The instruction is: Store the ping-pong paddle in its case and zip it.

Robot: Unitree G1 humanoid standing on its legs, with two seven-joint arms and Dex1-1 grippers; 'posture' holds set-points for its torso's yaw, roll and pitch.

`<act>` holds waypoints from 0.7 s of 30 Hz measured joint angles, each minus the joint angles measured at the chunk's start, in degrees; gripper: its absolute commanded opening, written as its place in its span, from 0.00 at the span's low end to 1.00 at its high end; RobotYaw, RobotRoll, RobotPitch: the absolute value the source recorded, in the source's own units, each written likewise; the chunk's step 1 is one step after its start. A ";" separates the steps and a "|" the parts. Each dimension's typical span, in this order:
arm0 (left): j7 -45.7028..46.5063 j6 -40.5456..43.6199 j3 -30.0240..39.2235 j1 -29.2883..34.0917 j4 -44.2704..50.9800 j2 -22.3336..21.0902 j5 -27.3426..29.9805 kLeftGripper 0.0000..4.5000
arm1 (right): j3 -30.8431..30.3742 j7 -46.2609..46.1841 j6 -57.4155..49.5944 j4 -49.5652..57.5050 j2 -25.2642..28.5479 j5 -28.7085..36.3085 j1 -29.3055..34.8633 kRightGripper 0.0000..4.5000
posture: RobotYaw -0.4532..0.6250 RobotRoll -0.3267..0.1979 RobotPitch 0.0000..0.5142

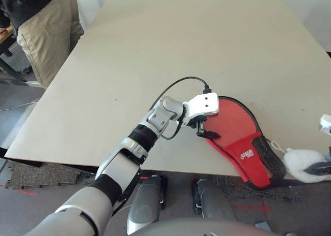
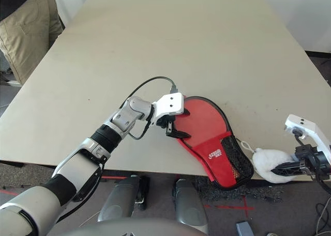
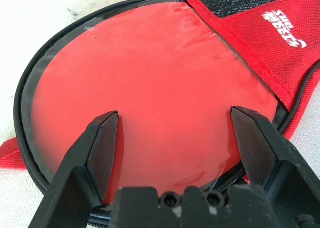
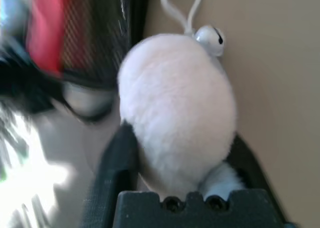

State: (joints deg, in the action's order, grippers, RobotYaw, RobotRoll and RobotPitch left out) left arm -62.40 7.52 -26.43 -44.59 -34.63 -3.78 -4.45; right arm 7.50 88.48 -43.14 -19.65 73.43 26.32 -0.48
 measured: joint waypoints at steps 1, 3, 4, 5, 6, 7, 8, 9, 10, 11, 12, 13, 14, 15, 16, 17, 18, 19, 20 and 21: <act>0.05 0.01 0.17 -0.01 -0.02 -0.09 0.00 1.00 | 1.62 0.12 -1.45 -0.52 0.01 1.46 -1.67 0.86 | 0.36 0.62 0.33; 0.12 0.07 0.41 -0.01 -0.08 -0.18 0.00 1.00 | 4.47 0.23 -3.64 -1.15 0.02 3.78 -4.37 1.00 | 0.36 0.62 0.33; 0.14 0.08 0.49 -0.01 -0.15 -0.21 -0.01 1.00 | 5.78 0.12 -4.81 -1.77 -0.05 4.95 -6.21 1.00 | 0.36 0.62 0.33; 0.20 0.09 0.50 0.00 -0.16 -0.18 -0.01 1.00 | 7.01 -0.13 -5.57 -2.53 -0.10 5.81 -7.77 1.00 | 0.36 0.62 0.33; 0.21 0.09 0.54 -0.01 -0.20 -0.19 -0.01 1.00 | 8.40 -0.93 -6.34 -3.76 -0.54 6.64 -10.11 1.00 | 0.36 0.62 0.33; 0.24 0.09 0.56 -0.01 -0.21 -0.15 -0.01 1.00 | 9.68 -1.80 -6.76 -4.82 -1.00 7.22 -12.10 1.00 | 0.36 0.62 0.33; 0.27 0.10 0.58 0.03 -0.19 -0.09 -0.01 1.00 | 11.09 -3.02 -6.90 -6.02 -1.71 7.72 -14.01 1.00 | 0.36 0.62 0.32; 0.28 0.12 0.62 0.04 -0.17 -0.06 -0.01 1.00 | 12.13 -4.47 -6.89 -7.46 -2.68 8.10 -16.04 1.00 | 0.36 0.62 0.32; 0.32 0.17 0.64 0.07 -0.10 -0.01 0.00 1.00 | 13.25 -5.93 -6.88 -8.40 -3.60 8.29 -17.33 1.00 | 0.36 0.62 0.32; 0.34 0.23 0.67 0.14 0.02 0.01 0.03 1.00 | 13.90 -7.29 -6.78 -9.19 -4.48 8.37 -18.35 1.00 | 0.36 0.62 0.32; 0.36 0.41 0.77 0.22 0.23 0.00 0.08 1.00 | 14.43 -9.06 -6.16 -9.87 -5.52 8.26 -19.14 1.00 | 0.36 0.62 0.32; 0.46 0.78 1.09 0.37 0.64 0.00 0.16 1.00 | 15.47 -11.65 -4.49 -10.51 -7.15 7.94 -19.83 1.00 | 0.37 0.62 0.31; 0.69 1.13 1.37 0.47 0.99 -0.05 0.24 1.00 | 15.82 -13.35 -3.04 -11.27 -8.15 7.55 -20.20 1.00 | 0.37 0.62 0.31; 1.07 1.63 1.69 0.72 1.61 -0.23 0.27 1.00 | 16.14 -15.54 -0.86 -12.15 -9.45 6.90 -20.66 1.00 | 0.37 0.62 0.31; 1.54 2.08 1.90 1.12 2.46 -0.59 0.28 1.00 | 16.44 -17.57 1.25 -12.73 -10.67 6.25 -20.91 1.00 | 0.37 0.62 0.30; 1.90 2.44 2.37 1.53 3.02 -0.88 0.37 1.00 | 16.77 -19.27 2.88 -13.46 -11.71 5.80 -21.05 1.00 | 0.37 0.62 0.30; 2.77 3.24 3.16 2.48 4.49 -1.61 0.50 1.00 | 17.62 -21.74 5.14 -14.10 -13.31 5.22 -21.34 1.00 | 0.38 0.62 0.30; 3.68 4.10 4.07 3.25 5.74 -2.36 0.78 1.00 | 18.44 -24.20 7.43 -14.65 -14.71 4.84 -21.42 1.00 | 0.38 0.62 0.30; 4.74 4.84 5.11 4.02 7.12 -3.21 1.08 1.00 | 19.03 -26.45 9.43 -15.05 -16.13 4.41 -21.50 1.00 | 0.38 0.62 0.30; 6.87 5.52 6.90 5.12 8.75 -4.11 1.44 1.00 | 20.29 -29.38 12.27 -15.45 -18.41 4.14 -21.61 1.00 | 0.38 0.62 0.29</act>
State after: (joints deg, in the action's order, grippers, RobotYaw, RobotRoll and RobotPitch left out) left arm -55.53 13.04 -19.53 -39.47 -25.88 -7.89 -3.01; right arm 27.79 59.11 -30.87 -35.10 55.02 30.46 -22.09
